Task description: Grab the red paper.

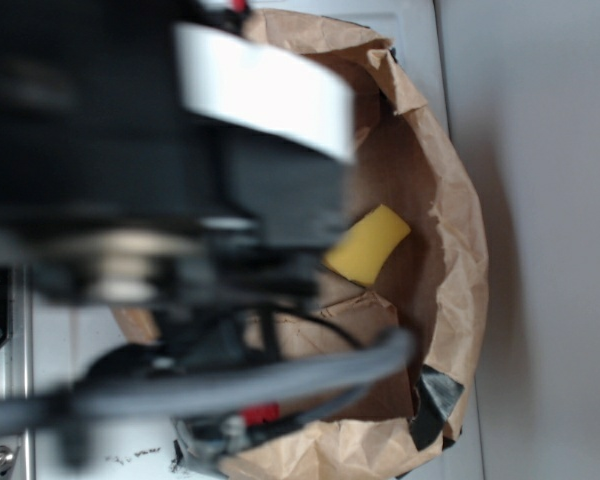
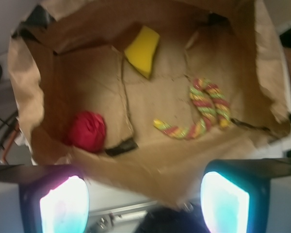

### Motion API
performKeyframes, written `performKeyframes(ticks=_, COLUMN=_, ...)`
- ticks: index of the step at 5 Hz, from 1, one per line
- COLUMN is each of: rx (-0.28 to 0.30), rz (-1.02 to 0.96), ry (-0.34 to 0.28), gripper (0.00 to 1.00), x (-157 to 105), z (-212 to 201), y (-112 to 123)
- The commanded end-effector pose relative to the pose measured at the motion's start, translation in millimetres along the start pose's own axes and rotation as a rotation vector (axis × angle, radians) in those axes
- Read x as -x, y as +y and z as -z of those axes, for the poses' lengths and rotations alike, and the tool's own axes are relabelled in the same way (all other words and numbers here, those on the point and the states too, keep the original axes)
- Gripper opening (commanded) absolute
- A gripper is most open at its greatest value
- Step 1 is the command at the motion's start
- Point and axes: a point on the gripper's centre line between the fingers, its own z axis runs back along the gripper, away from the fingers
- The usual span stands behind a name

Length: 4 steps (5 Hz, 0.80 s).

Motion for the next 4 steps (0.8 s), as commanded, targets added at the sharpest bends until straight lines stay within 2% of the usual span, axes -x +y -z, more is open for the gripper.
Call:
performKeyframes(ticks=1, rx=0.034, rz=-0.110, ry=-0.052, gripper=1.00, x=-31, z=21, y=6)
performKeyframes(ticks=2, rx=0.040, rz=-0.139, ry=-0.072, gripper=1.00, x=-31, z=41, y=4)
performKeyframes(ticks=3, rx=0.075, rz=-0.255, ry=-0.087, gripper=1.00, x=-34, z=55, y=8)
performKeyframes(ticks=4, rx=0.099, rz=-0.409, ry=-0.062, gripper=1.00, x=-32, z=62, y=9)
